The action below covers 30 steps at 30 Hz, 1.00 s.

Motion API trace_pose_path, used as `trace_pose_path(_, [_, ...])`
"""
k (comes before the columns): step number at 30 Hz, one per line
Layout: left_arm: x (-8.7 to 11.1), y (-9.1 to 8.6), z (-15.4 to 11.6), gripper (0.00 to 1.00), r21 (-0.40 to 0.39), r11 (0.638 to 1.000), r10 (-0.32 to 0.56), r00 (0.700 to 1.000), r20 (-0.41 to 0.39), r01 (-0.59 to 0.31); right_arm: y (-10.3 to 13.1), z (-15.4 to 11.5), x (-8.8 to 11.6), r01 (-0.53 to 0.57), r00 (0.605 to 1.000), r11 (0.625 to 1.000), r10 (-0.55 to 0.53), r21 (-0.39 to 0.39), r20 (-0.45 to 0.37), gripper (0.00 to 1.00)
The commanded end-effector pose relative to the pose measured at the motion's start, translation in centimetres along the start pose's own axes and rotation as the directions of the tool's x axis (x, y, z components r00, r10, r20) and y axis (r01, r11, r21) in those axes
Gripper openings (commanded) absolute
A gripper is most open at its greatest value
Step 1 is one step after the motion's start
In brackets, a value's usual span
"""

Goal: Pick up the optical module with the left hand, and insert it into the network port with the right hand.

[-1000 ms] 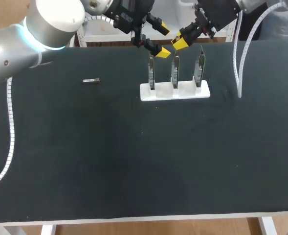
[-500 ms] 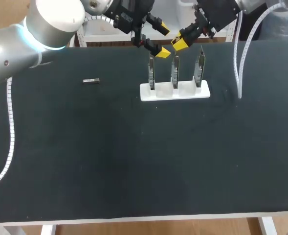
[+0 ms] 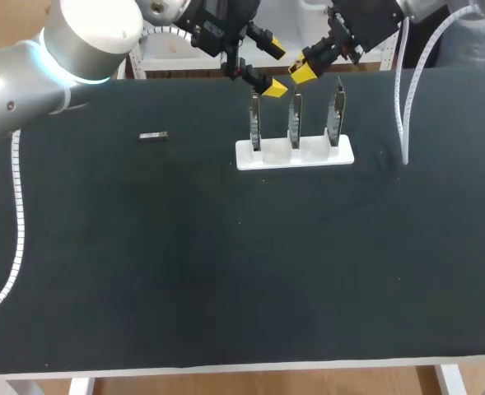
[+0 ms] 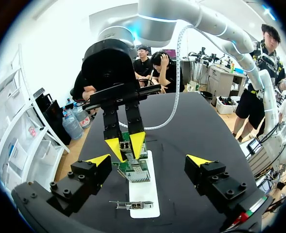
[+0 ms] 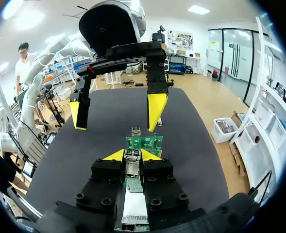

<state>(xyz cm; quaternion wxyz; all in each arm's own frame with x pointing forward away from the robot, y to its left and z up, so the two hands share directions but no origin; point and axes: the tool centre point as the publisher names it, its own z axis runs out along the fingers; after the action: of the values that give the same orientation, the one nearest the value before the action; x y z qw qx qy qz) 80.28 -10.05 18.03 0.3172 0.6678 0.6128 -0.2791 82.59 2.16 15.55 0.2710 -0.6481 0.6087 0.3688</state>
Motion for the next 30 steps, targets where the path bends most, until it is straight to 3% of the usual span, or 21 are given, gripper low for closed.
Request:
trace_pose_path(1, [-0.1, 0.0, 0.0, 1.00, -0.001, 1.000, -0.001, 1.000, -0.004, 0.001, -0.9, 0.1, 0.1, -0.005, 1.000, 0.992, 0.005, -0.125, -0.002, 0.00])
trace_pose_path(12, [-0.1, 0.0, 0.0, 1.00, -0.001, 1.000, -0.001, 1.000, -0.004, 0.001, -0.5, 0.4, 0.5, -0.008, 1.000, 0.992, 0.008, -0.127, 0.002, 0.00])
trace_pose_path(30, [-0.1, 0.0, 0.0, 1.00, -0.001, 1.000, -0.001, 1.000, -0.004, 0.001, -0.6, -0.3, -0.9, 0.042, 0.999, 0.993, -0.040, -0.112, 0.023, 0.00])
